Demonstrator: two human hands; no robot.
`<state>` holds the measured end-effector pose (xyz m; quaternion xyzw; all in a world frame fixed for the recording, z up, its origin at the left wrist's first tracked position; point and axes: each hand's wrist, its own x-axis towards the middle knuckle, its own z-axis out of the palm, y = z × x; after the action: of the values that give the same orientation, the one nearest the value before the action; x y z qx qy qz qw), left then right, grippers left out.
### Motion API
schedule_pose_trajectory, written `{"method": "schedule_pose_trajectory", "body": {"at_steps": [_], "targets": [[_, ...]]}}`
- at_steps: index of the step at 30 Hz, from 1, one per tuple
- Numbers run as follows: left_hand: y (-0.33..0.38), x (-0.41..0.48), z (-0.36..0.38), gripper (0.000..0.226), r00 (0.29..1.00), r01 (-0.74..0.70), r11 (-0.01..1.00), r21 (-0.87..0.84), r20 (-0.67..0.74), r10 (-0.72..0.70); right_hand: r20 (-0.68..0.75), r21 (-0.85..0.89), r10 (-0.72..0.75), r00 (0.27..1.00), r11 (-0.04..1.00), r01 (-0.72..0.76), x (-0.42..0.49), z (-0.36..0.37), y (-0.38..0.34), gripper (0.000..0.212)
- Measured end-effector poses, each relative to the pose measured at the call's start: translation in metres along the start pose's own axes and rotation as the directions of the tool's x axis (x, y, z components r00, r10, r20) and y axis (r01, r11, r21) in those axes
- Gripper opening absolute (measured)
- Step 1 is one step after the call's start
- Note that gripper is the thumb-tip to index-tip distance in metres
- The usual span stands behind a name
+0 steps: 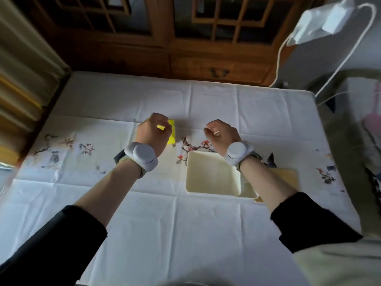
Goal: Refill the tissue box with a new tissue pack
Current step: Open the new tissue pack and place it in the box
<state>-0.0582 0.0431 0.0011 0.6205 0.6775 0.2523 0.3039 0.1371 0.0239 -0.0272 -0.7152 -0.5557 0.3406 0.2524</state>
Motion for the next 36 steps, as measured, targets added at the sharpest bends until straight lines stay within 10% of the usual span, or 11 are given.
{"method": "schedule_pose_trajectory", "body": {"at_steps": [36], "targets": [[-0.137,0.103,0.043,0.037,0.957,0.272,0.961,0.048,0.089,-0.276,0.359,-0.576,-0.244,0.901,0.702,0.419,0.125,0.176,-0.012,0.103]]}}
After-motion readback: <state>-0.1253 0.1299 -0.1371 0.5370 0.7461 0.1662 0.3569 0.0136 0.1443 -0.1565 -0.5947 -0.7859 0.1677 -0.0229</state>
